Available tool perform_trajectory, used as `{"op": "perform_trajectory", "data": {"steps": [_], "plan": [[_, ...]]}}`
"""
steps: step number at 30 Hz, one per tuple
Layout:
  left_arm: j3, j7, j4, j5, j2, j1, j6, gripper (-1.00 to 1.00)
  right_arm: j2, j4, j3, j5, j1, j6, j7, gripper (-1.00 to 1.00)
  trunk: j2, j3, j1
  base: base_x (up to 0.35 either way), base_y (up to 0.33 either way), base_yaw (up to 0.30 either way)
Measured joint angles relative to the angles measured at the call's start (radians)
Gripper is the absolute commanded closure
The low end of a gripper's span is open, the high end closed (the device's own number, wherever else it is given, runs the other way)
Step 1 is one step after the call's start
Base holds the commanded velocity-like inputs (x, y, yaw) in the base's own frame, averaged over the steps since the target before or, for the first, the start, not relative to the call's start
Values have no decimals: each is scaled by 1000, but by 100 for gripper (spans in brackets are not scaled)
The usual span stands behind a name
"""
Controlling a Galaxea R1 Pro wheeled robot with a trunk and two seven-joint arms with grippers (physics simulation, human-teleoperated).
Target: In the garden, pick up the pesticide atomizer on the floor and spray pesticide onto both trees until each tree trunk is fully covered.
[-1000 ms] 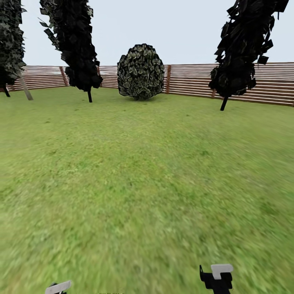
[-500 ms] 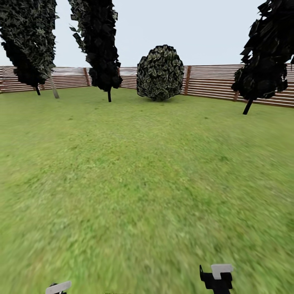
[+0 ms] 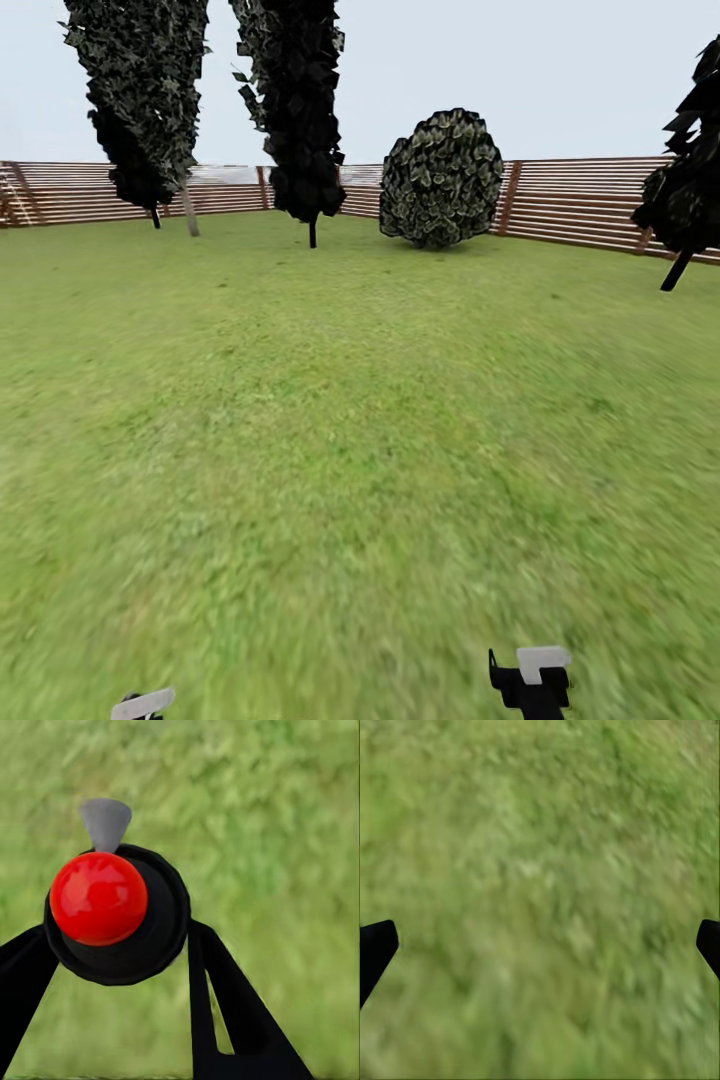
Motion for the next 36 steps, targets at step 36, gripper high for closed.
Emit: {"op": "perform_trajectory", "data": {"steps": [36], "plan": [[0, 0, 0, 0, 0, 0, 0, 100, 0, 0, 0, 0, 0, 0, 0, -100, 0, 0, 0, 0, 0, 277]]}}
